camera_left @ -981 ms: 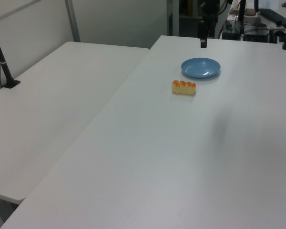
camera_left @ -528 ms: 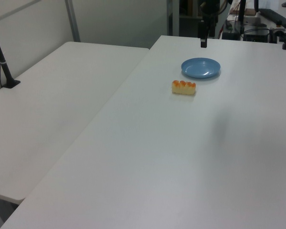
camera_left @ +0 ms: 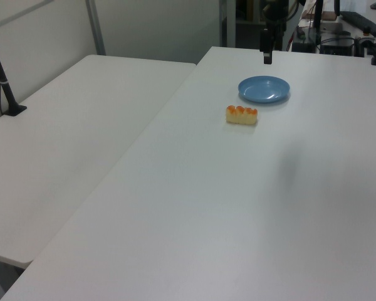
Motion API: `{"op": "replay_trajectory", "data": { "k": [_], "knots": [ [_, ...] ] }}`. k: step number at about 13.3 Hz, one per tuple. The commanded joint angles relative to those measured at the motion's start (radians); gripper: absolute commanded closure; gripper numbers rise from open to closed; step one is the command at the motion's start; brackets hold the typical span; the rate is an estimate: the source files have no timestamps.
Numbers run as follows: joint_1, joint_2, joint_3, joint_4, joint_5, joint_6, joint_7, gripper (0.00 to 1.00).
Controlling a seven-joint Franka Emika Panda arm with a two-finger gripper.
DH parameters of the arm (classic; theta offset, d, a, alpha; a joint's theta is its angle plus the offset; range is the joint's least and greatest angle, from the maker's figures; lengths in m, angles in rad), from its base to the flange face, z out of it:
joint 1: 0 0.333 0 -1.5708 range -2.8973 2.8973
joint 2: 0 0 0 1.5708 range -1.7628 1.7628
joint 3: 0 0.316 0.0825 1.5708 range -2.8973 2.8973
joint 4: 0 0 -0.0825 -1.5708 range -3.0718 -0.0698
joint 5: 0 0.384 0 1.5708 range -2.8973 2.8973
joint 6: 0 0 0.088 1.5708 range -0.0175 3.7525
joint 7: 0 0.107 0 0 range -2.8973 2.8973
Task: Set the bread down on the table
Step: 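Move the gripper down over the orange-topped bread roll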
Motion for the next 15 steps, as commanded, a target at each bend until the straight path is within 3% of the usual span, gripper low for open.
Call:
{"op": "replay_trajectory", "data": {
  "k": [1, 5, 11, 15],
  "knots": [
    [-0.039, 0.030, -0.012, -0.016, 0.003, 0.054, -0.091, 0.00],
    [-0.080, 0.131, -0.012, -0.020, 0.004, 0.167, -0.119, 0.00],
    [-0.085, 0.329, -0.012, -0.022, -0.011, 0.391, -0.108, 0.00],
    [-0.106, 0.392, -0.012, -0.020, -0.013, 0.487, -0.108, 0.00]
  ]
}}
